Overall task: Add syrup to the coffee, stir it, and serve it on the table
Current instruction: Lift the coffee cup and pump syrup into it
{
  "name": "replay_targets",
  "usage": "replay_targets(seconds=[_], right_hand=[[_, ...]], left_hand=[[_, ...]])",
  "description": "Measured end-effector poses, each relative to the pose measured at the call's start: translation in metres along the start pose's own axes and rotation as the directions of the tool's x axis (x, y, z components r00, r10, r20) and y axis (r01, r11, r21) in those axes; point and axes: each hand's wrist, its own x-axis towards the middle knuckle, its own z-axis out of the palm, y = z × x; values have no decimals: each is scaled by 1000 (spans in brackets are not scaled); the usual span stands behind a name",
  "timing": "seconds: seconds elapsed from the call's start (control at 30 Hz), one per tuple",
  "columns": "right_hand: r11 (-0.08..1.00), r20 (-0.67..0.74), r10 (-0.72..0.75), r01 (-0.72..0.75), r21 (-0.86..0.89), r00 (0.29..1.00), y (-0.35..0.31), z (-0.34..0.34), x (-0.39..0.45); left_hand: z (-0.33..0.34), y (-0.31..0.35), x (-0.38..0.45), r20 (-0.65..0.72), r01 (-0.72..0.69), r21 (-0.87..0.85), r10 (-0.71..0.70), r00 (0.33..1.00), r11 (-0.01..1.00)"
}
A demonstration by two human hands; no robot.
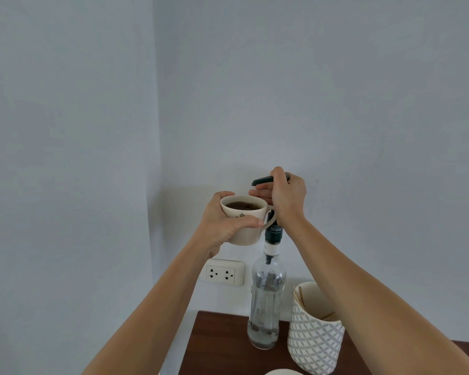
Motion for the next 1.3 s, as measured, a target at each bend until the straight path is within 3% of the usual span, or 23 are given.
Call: replay_targets(seconds=[1.13,1.3], right_hand=[[992,24,-62,64,-104,998,7,-5,-1],[999,46,-12,14,-45,999,0,-4,2]], left_hand=[[1,2,-5,11,40,-19,-39,999,999],[3,6,-3,11,37,-7,-37,999,999]])
